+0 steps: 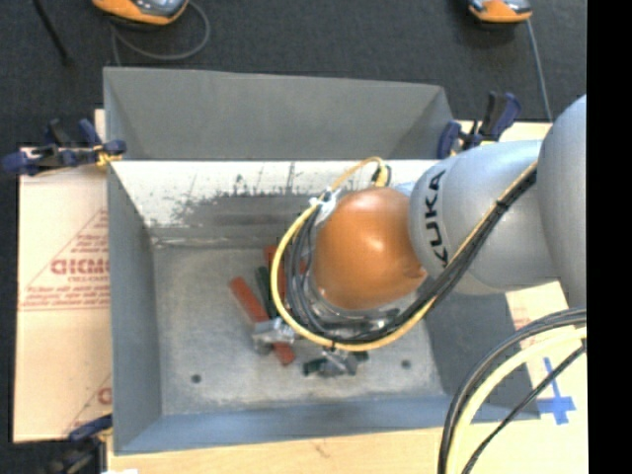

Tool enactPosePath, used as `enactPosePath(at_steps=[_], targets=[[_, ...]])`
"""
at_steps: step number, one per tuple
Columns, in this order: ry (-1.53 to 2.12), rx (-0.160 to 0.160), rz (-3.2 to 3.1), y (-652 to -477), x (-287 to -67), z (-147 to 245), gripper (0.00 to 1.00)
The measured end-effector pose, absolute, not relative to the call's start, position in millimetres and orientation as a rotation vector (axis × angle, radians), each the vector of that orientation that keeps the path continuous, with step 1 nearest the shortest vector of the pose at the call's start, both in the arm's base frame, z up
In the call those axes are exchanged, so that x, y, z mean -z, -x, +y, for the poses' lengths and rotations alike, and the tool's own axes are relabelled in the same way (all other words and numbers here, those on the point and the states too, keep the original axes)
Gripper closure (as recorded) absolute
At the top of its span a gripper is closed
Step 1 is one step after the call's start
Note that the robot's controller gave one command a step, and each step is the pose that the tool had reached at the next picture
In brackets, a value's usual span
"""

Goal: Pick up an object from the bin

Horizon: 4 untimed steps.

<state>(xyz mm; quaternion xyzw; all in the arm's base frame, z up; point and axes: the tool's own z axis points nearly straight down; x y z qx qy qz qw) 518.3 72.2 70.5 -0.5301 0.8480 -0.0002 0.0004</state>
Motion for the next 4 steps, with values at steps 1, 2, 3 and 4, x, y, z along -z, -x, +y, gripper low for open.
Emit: enactPosePath(at_steps=[1, 2, 3, 4], targets=[[1.359, 0.000, 2.827, -602.9, -71.3, 83.3, 0.00], [1.453, -0.035, 2.814, -643.0, -68.0, 17.4, 0.00], [1.452, -0.001, 2.780, -650.9, -72.2, -43.0, 0.00], [1.500, 0.009, 2.757, -640.7, -93.1, -126.2, 0.00]])
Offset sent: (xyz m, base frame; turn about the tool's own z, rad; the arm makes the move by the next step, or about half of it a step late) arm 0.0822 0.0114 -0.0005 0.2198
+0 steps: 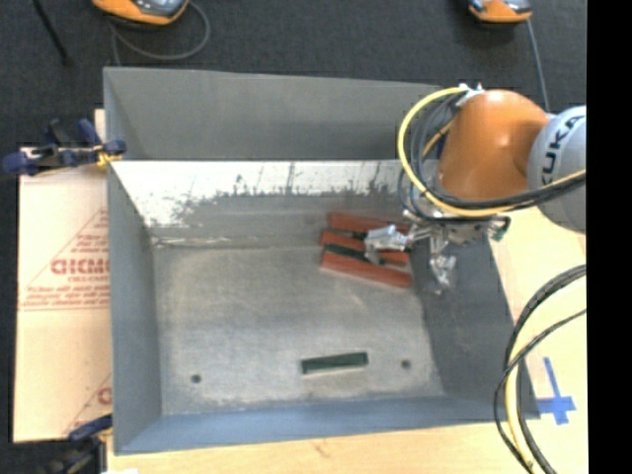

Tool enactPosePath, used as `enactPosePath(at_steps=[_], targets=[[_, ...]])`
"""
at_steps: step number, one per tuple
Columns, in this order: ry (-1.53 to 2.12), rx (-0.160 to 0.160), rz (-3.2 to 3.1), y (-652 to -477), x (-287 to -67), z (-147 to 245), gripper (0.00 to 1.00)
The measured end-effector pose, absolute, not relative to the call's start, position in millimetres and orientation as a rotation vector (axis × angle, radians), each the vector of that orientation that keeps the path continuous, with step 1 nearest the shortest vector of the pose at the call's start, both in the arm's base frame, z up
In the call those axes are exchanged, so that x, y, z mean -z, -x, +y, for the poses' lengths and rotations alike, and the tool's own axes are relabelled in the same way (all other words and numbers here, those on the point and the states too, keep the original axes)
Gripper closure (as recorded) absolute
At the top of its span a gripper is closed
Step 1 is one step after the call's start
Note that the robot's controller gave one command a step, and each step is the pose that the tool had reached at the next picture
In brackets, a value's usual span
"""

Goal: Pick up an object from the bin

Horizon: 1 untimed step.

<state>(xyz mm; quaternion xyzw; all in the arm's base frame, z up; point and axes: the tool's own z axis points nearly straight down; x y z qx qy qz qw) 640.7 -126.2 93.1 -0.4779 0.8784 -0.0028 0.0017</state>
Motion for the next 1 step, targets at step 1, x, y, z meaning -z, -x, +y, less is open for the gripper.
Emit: enactPosePath(at_steps=[1], targets=[[1.501, 0.001, 2.754, -641.3, -92.4, -121.1, 1.00]])
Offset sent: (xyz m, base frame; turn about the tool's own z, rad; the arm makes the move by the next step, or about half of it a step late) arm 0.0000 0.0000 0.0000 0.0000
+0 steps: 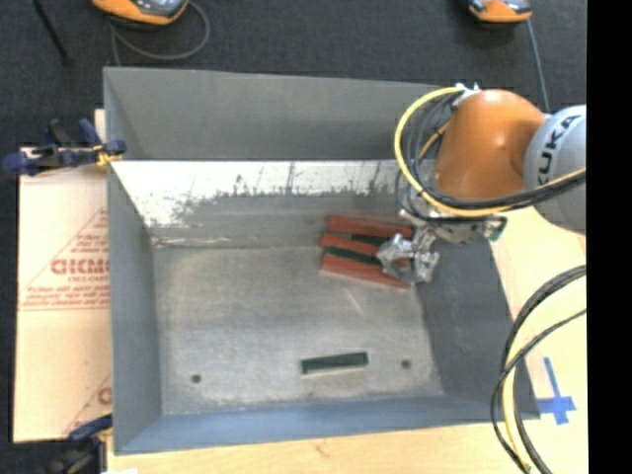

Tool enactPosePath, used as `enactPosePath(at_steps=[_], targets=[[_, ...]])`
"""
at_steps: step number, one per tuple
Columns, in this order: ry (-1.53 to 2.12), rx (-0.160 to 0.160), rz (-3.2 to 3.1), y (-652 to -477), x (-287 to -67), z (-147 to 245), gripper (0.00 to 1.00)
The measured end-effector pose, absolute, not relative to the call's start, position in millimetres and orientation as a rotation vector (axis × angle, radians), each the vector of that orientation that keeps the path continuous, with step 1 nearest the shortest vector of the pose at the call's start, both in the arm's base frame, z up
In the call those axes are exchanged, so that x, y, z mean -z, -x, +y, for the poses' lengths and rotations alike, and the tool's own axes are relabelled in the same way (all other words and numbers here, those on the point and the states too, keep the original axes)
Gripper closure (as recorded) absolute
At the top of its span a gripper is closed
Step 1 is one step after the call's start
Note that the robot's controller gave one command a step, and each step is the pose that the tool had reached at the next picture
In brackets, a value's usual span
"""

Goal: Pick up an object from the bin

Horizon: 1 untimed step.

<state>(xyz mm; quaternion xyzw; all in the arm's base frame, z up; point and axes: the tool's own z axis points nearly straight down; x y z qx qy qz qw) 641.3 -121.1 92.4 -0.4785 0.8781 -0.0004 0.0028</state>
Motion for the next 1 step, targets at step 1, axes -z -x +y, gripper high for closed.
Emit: enactPosePath(at_steps=[1], targets=[[1.498, 0.000, 2.755, -641.2, -92.3, -120.9, 0.00]])
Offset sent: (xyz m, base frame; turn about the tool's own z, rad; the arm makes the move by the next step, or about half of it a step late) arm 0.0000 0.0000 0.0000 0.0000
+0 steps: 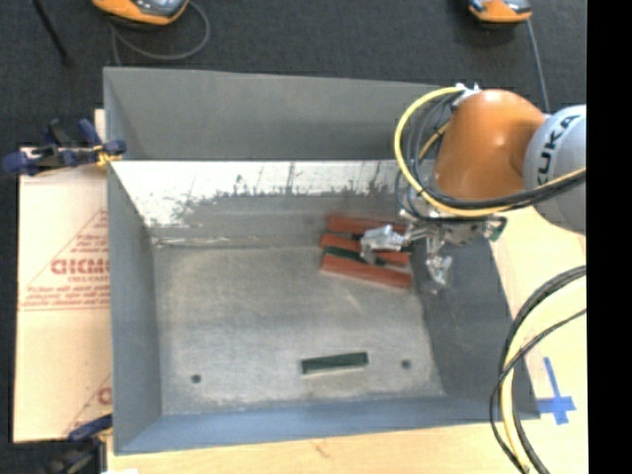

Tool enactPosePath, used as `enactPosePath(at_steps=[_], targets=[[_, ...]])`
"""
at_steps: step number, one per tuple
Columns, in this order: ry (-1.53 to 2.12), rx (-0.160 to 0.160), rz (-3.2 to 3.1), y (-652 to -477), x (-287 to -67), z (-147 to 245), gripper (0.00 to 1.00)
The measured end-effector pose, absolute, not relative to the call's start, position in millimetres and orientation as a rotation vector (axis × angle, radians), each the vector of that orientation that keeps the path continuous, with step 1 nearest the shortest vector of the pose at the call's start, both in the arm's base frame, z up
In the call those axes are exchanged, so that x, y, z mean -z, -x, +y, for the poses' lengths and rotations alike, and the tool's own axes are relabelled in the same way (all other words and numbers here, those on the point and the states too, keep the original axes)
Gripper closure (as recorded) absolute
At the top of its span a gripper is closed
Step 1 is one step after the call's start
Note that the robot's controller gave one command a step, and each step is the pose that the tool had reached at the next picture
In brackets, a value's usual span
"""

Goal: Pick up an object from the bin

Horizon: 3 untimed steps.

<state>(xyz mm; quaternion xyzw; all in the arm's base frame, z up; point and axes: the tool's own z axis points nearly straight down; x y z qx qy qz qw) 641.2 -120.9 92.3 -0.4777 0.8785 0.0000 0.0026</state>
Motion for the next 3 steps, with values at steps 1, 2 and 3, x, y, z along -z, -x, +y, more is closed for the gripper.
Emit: enactPosePath(at_steps=[1, 2, 3], targets=[[1.091, 0.003, 2.935, -652.4, -74.3, -116.2, 0.00], [1.087, 0.004, 2.934, -653.3, -76.1, -115.9, 1.00], [1.087, 0.003, 2.939, -652.0, -73.9, -116.8, 0.00]])
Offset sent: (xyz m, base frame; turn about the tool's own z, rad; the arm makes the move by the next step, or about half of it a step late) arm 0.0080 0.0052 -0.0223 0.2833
